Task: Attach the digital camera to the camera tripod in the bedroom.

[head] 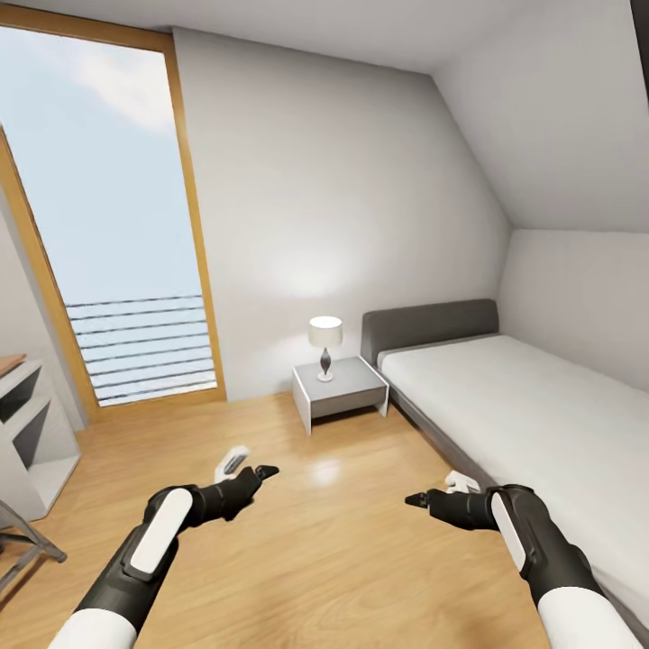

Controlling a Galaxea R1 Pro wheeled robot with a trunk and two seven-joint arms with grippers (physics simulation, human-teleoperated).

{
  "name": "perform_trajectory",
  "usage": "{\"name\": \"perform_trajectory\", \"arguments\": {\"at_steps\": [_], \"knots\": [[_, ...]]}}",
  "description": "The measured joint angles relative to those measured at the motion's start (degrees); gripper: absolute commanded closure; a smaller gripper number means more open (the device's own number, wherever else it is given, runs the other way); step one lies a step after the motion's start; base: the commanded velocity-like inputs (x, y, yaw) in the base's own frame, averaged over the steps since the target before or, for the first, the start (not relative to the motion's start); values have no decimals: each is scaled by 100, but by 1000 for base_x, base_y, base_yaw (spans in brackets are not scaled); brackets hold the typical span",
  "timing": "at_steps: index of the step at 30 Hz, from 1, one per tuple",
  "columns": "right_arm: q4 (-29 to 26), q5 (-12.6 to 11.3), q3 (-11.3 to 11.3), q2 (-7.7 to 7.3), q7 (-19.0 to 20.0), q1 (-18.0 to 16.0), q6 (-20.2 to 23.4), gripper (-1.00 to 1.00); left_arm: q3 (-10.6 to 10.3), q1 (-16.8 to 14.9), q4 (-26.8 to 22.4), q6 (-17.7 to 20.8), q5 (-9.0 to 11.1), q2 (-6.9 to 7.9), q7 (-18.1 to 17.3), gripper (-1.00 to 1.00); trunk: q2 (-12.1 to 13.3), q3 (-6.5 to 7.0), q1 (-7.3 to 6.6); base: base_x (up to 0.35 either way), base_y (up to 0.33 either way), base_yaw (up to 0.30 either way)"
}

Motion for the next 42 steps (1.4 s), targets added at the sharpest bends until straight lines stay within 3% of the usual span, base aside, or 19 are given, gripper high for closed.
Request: {"name": "perform_trajectory", "arguments": {"at_steps": [8, 15, 20, 42], "knots": [[-109, 5, -2, 19, 84, 0, 75, -100, 12, 0, -15, 416, 340, 207, -13, -100, -321, -144, 176, 0, 0, 0], [-355, 2, -13, 22, 92, 0, 81, -100, 9, 0, -10, 479, 571, 412, -177, -100, -602, -270, 330, 0, 0, 0], [-384, -4, -16, 20, 97, 0, 81, -100, 6, 0, 22, 459, 612, 501, -288, -100, -803, -360, 440, 0, 0, 0], [-387, -2, -14, 15, 169, 0, 81, -100, -12, 0, -7, 429, 540, 519, -270, -100, -1686, -755, 923, 0, 0, 0]]}}
